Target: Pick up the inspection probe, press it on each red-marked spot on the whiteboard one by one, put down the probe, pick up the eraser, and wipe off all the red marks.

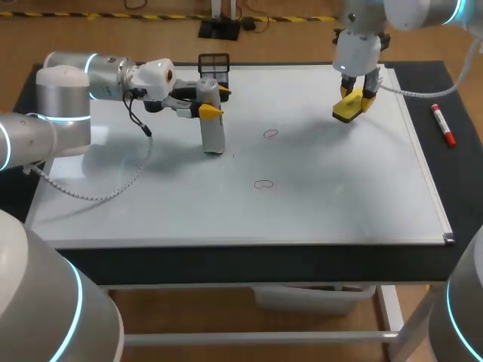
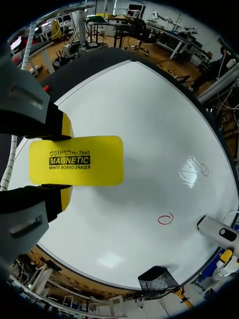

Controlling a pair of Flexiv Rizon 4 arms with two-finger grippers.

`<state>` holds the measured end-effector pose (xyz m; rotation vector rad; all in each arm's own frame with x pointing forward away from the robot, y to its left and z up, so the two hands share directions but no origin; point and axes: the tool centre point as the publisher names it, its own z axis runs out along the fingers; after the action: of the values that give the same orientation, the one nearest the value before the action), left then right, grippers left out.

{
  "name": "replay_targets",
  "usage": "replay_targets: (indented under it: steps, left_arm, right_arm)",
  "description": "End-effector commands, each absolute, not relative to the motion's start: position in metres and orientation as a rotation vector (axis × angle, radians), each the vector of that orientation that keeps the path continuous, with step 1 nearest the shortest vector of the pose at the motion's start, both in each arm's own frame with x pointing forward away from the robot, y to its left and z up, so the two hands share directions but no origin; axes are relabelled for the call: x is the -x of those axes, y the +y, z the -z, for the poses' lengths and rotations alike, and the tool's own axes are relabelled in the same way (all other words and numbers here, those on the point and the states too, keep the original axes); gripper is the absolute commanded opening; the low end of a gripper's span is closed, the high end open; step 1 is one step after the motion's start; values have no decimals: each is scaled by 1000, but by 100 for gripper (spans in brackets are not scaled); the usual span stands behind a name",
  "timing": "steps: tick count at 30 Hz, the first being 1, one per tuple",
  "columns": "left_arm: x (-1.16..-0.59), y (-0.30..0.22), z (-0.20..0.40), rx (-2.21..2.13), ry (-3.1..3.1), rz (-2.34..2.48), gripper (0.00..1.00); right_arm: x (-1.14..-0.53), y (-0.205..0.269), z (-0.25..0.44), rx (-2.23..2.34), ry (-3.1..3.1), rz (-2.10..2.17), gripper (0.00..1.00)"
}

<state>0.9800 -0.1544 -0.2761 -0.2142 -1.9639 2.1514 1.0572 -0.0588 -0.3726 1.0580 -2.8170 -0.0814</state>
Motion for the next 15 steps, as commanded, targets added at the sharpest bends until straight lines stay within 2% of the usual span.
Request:
replay_targets:
  steps: [1, 15]
  left_arm:
    - [-978, -153, 276, 213, -1973, -2152, 0]
    - [-977, -150, 263, 203, -2025, -2139, 0]
  right_arm:
    - [-1058, -59, 371, -1059, -2812, 77, 0]
    - [-1058, -59, 371, -1059, -2812, 77, 0]
